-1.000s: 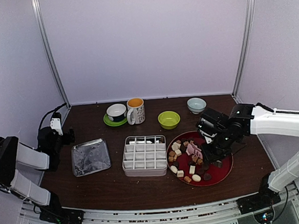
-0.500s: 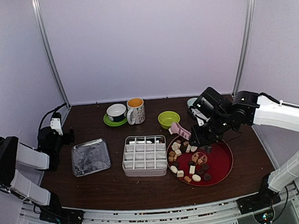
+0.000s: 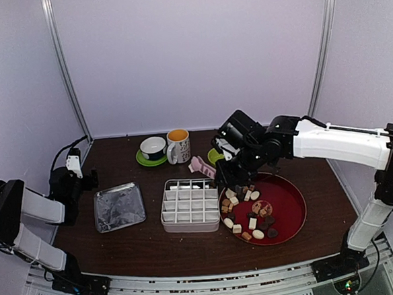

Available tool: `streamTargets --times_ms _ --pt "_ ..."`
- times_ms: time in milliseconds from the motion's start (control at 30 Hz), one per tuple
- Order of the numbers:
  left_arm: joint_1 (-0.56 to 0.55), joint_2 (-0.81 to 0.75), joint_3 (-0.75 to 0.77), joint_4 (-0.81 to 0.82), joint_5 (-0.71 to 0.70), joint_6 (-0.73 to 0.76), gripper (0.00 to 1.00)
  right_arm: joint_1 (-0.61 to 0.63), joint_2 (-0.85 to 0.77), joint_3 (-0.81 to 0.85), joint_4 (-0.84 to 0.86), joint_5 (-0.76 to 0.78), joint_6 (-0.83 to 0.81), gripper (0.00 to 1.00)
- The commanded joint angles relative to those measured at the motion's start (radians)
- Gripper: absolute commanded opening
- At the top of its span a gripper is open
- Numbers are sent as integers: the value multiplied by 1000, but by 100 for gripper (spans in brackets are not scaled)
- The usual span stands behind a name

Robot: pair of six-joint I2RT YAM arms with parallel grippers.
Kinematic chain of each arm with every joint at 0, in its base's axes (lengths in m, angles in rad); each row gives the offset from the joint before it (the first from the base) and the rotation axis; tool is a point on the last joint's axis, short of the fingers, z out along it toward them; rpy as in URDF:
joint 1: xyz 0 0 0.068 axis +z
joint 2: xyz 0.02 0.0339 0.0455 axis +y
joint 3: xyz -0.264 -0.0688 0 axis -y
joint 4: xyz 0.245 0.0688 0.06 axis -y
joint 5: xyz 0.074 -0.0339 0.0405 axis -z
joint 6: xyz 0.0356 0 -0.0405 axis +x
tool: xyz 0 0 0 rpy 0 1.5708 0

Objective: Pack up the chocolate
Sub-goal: Place the fake chocolate in the empty pocket of the box.

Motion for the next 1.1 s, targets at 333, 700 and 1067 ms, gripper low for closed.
streamTargets --times_ms 333,700,1067 --pt "7 -3 8 58 9 9 98 46 159 139 -3 28 -40 21" --pt "7 -3 8 59 9 9 98 47 190 177 -37 50 -42 32" --pt "8 -3 8 58 9 9 98 47 147 208 -131 105 -68 32"
